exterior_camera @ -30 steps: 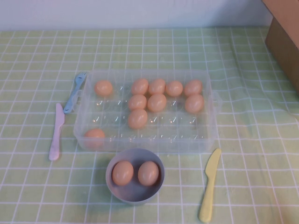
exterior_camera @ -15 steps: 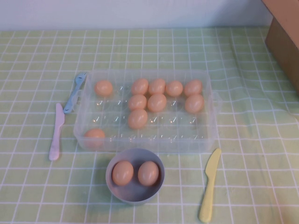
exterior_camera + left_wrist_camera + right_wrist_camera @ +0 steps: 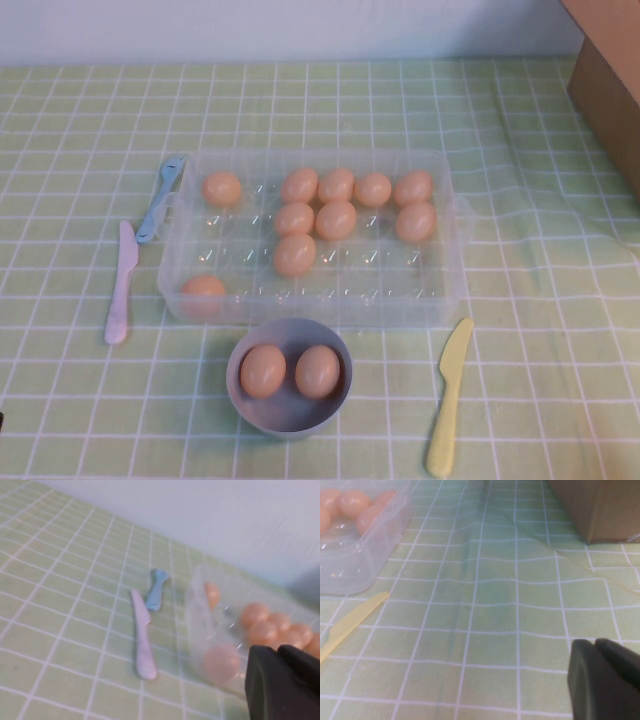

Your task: Take an egg out of the egg box

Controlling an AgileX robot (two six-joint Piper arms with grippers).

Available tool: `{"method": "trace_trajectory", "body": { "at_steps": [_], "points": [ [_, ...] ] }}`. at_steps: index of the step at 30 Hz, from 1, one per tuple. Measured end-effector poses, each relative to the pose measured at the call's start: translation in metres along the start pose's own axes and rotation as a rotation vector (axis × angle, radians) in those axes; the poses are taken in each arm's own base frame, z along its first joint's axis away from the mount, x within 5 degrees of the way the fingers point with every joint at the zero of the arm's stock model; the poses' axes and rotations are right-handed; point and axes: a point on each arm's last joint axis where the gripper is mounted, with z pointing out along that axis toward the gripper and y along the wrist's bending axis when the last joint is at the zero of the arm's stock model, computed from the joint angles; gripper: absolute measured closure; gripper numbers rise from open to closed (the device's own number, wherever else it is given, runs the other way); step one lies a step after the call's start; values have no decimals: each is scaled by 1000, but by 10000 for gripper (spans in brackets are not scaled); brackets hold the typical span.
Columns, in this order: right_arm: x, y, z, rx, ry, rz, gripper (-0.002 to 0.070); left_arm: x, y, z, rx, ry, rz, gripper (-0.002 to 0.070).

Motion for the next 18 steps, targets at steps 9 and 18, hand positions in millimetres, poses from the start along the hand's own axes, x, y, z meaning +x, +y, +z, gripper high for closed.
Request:
{"method": "trace_trajectory", "body": {
  "at_steps": [9, 18],
  "points": [
    [0, 0, 0, 0, 0, 0, 694, -3, -1, 0, 15, -31, -99, 676],
    [0, 0, 0, 0, 0, 0, 694, -49, -35, 0, 39, 155, -50, 676]
  ]
}}
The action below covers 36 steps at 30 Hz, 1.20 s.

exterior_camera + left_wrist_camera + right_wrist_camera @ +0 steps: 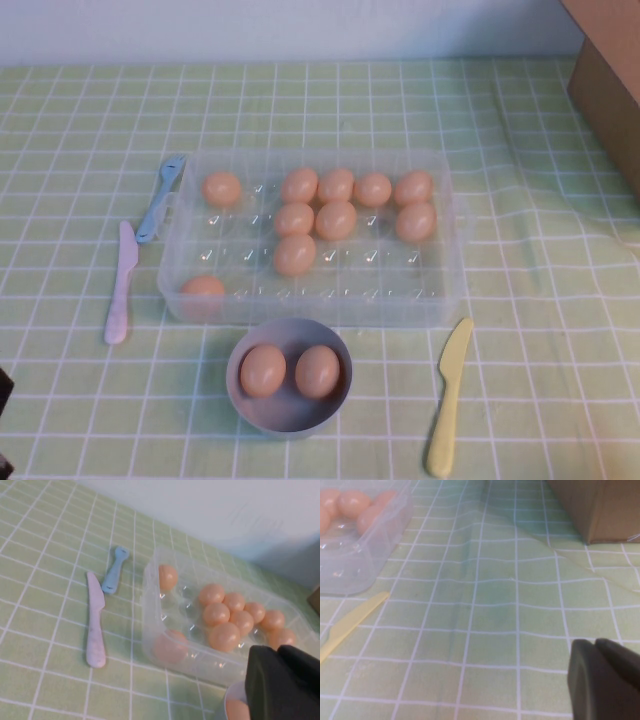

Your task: Take an egg out of the egg box

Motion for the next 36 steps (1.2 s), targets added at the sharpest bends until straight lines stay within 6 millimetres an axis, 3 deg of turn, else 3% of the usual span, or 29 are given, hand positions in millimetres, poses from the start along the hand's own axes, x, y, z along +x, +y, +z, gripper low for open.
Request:
{"method": "trace_trajectory", "body": {
  "at_steps": [8, 14, 20, 27, 36],
  "points": [
    [0, 0, 0, 0, 0, 0, 694, -59, -32, 28, -44, 293, 230, 677],
    [0, 0, 0, 0, 0, 0, 694, -88, -41, 75, -33, 527, 381, 677],
    [0, 0, 0, 0, 0, 0, 694, -105, -42, 140, -9, 703, 467, 677],
    [0, 0, 0, 0, 0, 0, 694, -97, -68, 209, 99, 804, 562, 678],
    [0, 0, 0, 0, 0, 0, 694, -54, -107, 271, 211, 948, 695, 678]
  ]
}}
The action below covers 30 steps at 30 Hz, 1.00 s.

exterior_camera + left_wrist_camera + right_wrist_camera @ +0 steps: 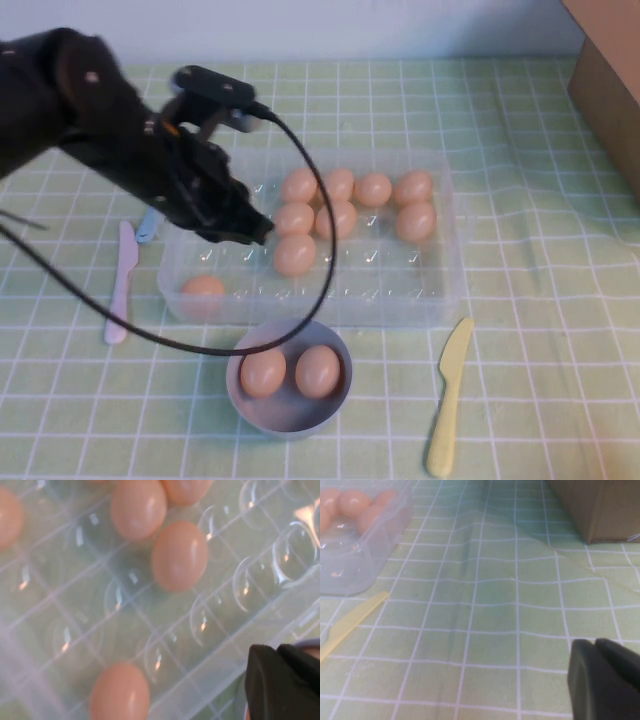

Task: Take an egg out of the egg box
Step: Pick up the egg from the plastic box

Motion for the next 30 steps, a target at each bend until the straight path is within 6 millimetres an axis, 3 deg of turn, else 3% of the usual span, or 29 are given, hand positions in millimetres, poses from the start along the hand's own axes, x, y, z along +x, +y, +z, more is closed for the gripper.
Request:
{"method": "trace_trajectory", "body": {
  "at_steps": [6, 11, 16, 19, 24, 30],
  "points": [
    [0, 0, 0, 0, 0, 0, 694, -23, -19, 32, -14, 46, 73, 678],
    [0, 0, 0, 0, 0, 0, 694, -36, -35, 46, -71, 82, 96, 678],
    [0, 0, 0, 0, 0, 0, 694, -40, -34, 53, -101, 101, 86, 662],
    [0, 0, 0, 0, 0, 0, 694, -38, -32, 60, -108, 137, 93, 574],
    [0, 0, 0, 0, 0, 0, 694, -35, -29, 73, -112, 167, 98, 303],
    [0, 0, 0, 0, 0, 0, 694, -38, -27, 82, -125, 133, 74, 223]
  ]
}}
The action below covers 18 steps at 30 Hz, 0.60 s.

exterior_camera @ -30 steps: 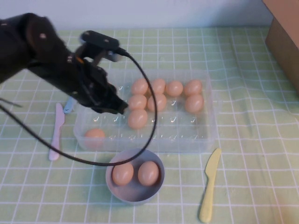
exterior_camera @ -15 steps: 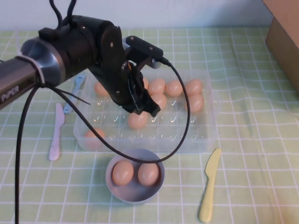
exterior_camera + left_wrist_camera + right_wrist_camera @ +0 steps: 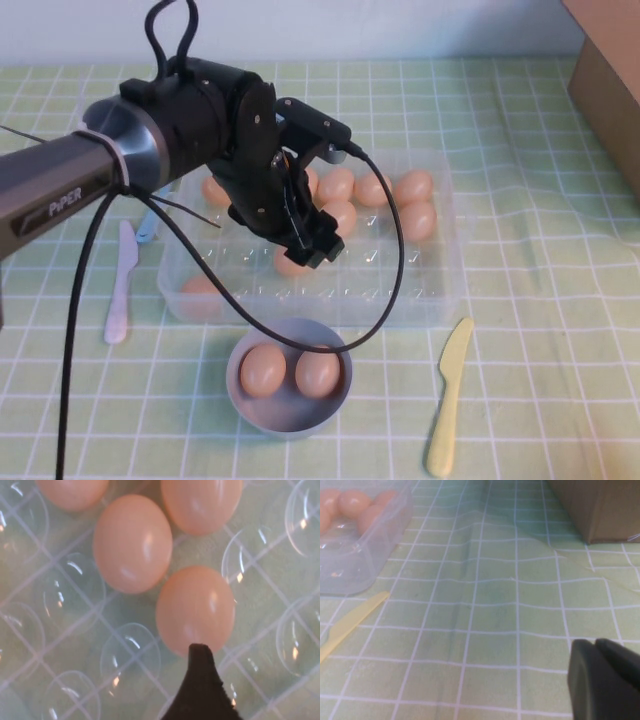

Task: Take an egg out of the egg box
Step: Pick up the egg from the plastic box

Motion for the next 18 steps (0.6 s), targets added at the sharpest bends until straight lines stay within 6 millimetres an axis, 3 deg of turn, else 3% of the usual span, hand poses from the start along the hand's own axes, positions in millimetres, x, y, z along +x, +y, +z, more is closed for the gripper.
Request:
{"method": "trace_trajectory", "body": {
  "at_steps": [9, 18],
  "points": [
    [0, 0, 0, 0, 0, 0, 694, -1, 4, 26, -33, 7, 10, 217],
    [0, 0, 0, 0, 0, 0, 694, -3, 6, 32, -55, -21, -2, 216]
  ]
}}
